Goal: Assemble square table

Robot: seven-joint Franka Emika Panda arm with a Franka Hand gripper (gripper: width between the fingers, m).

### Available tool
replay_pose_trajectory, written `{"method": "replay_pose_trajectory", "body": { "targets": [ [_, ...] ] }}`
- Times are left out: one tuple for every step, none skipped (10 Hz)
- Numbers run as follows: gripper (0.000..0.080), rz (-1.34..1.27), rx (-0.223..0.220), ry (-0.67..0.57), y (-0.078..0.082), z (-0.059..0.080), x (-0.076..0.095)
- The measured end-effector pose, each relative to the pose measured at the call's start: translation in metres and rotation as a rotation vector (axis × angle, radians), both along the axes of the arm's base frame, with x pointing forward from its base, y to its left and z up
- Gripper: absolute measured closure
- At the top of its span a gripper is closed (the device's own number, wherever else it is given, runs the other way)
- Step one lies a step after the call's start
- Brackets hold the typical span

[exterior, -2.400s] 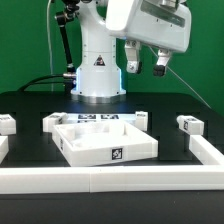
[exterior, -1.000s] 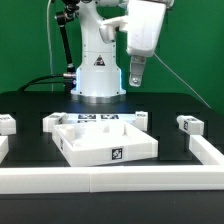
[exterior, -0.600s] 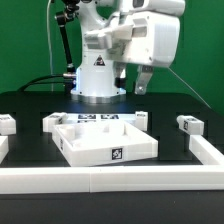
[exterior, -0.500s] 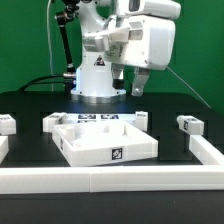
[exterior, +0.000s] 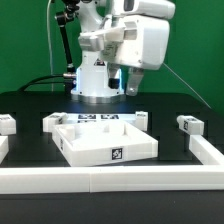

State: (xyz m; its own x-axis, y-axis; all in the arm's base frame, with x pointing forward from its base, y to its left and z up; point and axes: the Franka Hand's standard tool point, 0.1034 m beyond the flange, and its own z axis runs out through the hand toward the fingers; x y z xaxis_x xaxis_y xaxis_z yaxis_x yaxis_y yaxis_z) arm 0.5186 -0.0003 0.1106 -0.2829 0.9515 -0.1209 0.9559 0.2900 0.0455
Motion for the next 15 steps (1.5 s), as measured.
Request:
{"method": "replay_pose_trajectory", "body": {
  "targets": [
    [0.0150,0.009,0.005,0.021,-0.005,-0.011,-0.018],
    [0.0150,0.002,0.012,0.033,-0.010,-0.021,-0.030],
    [0.0150,-0.008,0.017,0.055,-0.014,-0.032,-0.042],
    [0.0150,-0.014,0.018,0.067,-0.017,-0.038,-0.044],
    [0.0150,-0.015,0.018,0.064,-0.017,-0.036,-0.043],
    [0.0150,-0.015,0.018,0.066,-0.017,-0.037,-0.043],
    [0.0150,-0.015,0.018,0.066,-0.017,-0.037,-0.044],
    [0.0150,-0.015,0.018,0.066,-0.017,-0.037,-0.044],
    [0.0150,-0.016,0.019,0.067,-0.017,-0.038,-0.045],
    [0.0150,-0.014,0.026,0.074,-0.020,-0.045,-0.057],
    [0.0150,0.003,0.039,0.078,-0.023,-0.055,-0.073],
    [0.0150,-0.006,0.044,0.097,-0.026,-0.062,-0.085],
    [0.0150,-0.010,0.049,0.113,-0.028,-0.069,-0.092],
    [0.0150,-0.014,0.056,0.123,-0.028,-0.078,-0.098],
    [0.0150,-0.019,0.062,0.134,-0.029,-0.085,-0.103]
  ]
}}
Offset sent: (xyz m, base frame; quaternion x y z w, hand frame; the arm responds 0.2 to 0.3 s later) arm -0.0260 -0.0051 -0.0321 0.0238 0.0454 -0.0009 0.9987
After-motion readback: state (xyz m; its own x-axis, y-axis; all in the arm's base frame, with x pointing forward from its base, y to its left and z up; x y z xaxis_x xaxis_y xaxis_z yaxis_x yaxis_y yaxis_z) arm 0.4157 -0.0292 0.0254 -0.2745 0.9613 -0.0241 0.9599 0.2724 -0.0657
